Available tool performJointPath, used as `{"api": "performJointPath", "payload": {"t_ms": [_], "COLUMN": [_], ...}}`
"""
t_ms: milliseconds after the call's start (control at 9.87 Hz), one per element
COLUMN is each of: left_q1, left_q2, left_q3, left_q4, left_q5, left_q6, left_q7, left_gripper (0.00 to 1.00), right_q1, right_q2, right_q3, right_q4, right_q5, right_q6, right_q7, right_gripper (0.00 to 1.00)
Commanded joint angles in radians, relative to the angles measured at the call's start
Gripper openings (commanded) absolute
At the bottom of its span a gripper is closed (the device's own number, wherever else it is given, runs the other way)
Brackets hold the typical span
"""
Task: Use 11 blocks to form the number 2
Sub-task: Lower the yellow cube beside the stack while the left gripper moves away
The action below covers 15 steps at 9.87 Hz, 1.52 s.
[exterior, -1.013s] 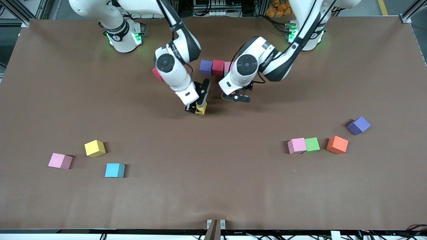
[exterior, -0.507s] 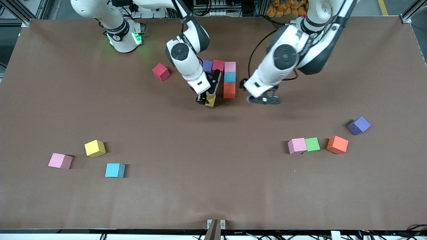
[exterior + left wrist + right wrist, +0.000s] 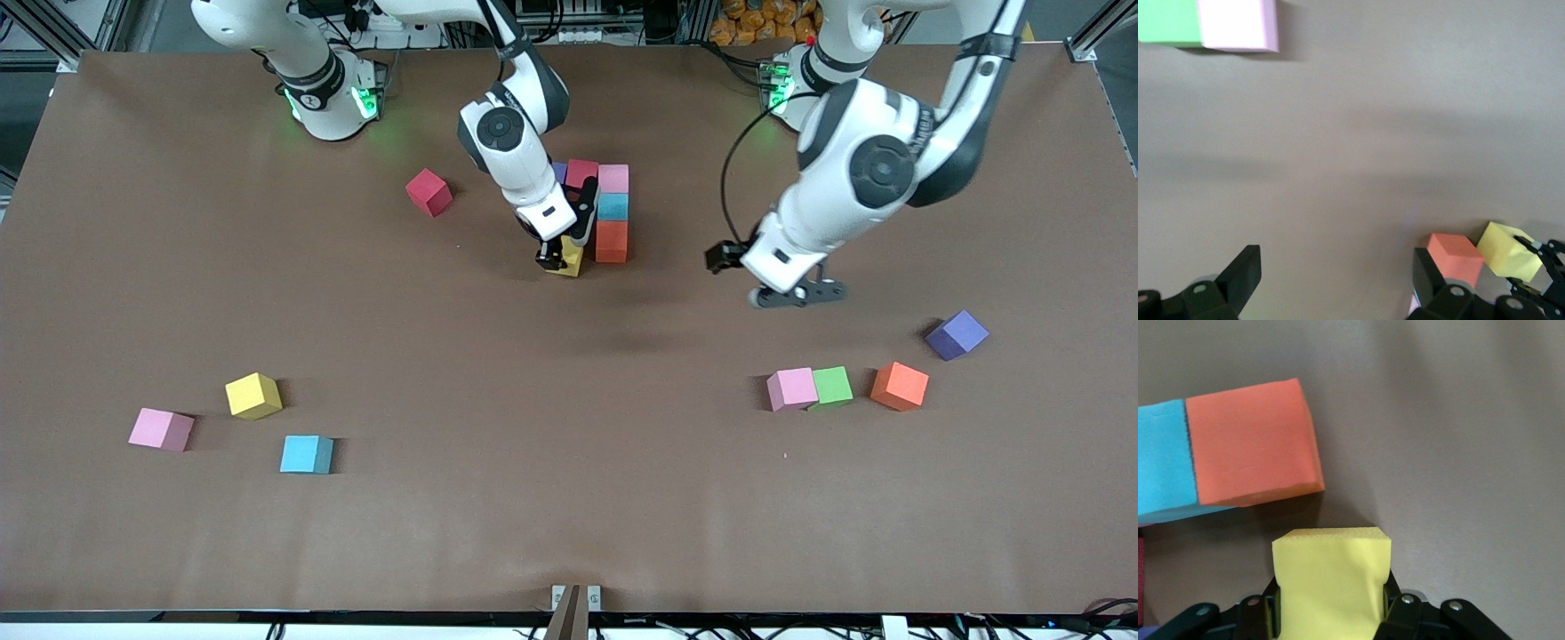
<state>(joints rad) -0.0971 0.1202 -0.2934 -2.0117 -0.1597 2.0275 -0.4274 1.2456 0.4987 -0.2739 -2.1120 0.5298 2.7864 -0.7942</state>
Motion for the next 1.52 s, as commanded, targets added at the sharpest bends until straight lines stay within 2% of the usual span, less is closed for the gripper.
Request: {"api": "performJointPath", "payload": {"t_ms": [0, 304, 709, 1115, 1216, 1419], "left_q1": [0.033, 0.030, 0.023, 0.011, 0.010, 0.010], "left_q2": [0.007, 0.010, 0.015, 0.056, 0.070, 0.082], "left_q3": [0.023, 0.114, 0.175, 0.226, 0.226, 0.226], "left_q4": [0.014, 0.016, 0.019, 0.060, 0.071, 0.074], "left_q5": [-0.027, -0.076, -0.087, -0.083, -0.081, -0.080], "left_q6": [-0.016, -0.016, -0.015, -0.013, -0.012, -0.009], "left_q7": [0.027, 0.012, 0.021, 0.010, 0.010, 0.010], "left_gripper": [1.00, 1.00, 1.00, 1.00, 1.00, 1.00], "right_q1": [0.040, 0.060, 0.074, 0.074, 0.074, 0.074], "right_q2": [0.006, 0.017, 0.040, 0.063, 0.063, 0.063], "right_q3": [-0.013, -0.013, -0.013, -0.013, -0.013, -0.013], "right_q4": [0.001, 0.016, 0.046, 0.063, 0.063, 0.063], "right_q5": [0.024, 0.025, 0.024, 0.016, 0.018, 0.024], "right_q6": [0.015, 0.015, 0.016, 0.033, 0.033, 0.033], "right_q7": [0.027, 0.052, 0.061, 0.058, 0.059, 0.061], "right_gripper": [0.12, 0.11, 0.11, 0.11, 0.17, 1.00]}}
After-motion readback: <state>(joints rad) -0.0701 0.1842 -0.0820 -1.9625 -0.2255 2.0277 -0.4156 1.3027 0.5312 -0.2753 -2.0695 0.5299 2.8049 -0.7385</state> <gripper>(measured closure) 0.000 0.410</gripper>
